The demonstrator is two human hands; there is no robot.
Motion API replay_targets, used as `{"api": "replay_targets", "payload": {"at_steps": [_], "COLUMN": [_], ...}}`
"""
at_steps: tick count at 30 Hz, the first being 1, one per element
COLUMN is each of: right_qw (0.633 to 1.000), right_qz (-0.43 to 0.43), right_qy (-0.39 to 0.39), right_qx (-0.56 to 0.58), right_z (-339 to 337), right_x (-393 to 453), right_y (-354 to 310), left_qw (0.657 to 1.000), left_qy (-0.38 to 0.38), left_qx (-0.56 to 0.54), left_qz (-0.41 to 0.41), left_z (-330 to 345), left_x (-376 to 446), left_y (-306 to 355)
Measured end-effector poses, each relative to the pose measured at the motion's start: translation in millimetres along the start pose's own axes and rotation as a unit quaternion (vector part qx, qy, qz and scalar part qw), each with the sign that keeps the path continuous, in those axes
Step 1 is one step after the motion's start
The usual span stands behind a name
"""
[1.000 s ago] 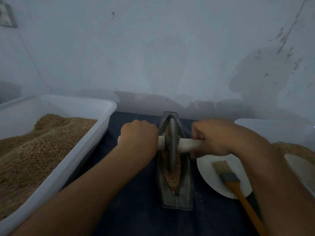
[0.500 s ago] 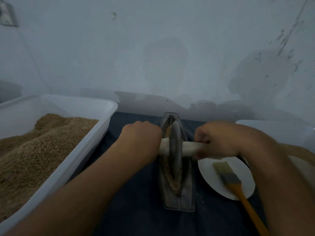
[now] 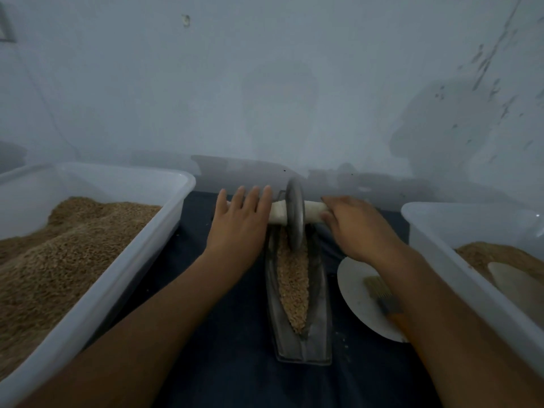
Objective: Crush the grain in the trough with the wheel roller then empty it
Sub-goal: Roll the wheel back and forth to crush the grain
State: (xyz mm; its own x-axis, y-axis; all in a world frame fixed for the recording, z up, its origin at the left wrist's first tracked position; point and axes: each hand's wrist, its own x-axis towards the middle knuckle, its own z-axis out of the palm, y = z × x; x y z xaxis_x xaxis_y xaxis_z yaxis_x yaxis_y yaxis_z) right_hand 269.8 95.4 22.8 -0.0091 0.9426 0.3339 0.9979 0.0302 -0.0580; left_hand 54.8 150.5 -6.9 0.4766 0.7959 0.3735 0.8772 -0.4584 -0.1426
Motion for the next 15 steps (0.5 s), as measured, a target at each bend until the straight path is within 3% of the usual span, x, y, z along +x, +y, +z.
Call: {"api": "replay_targets", "payload": {"at_steps": [3, 8, 12, 15], "right_qw": [1.000, 0.993, 0.975, 0.966], "right_qz": [-0.005, -0.001, -0.018, -0.041], "right_qy": [0.004, -0.115, -0.220, -0.249], "right_qx": [-0.010, -0.009, -0.036, -0.054], "right_z": [-10.1, -41.5, -69.7, -83.5], "right_x": [0.0, -9.8, -23.5, -33.1], "right_y": [-8.3, -18.2, -25.8, -35.6], "left_qw": [0.999, 0.995, 0.991, 0.985], "left_qy": [-0.022, -0.066, -0.086, -0.123], "left_qx": [-0.027, 0.026, 0.099, 0.125], "left_qz": [-0.021, -0.069, -0.031, 0.002], "left_z": [-5.1, -39.7, -69.9, -85.6], "left_x": [-0.6, -10.7, -22.5, -34.8], "left_y": [-3.0, 9.7, 16.6, 20.3]}}
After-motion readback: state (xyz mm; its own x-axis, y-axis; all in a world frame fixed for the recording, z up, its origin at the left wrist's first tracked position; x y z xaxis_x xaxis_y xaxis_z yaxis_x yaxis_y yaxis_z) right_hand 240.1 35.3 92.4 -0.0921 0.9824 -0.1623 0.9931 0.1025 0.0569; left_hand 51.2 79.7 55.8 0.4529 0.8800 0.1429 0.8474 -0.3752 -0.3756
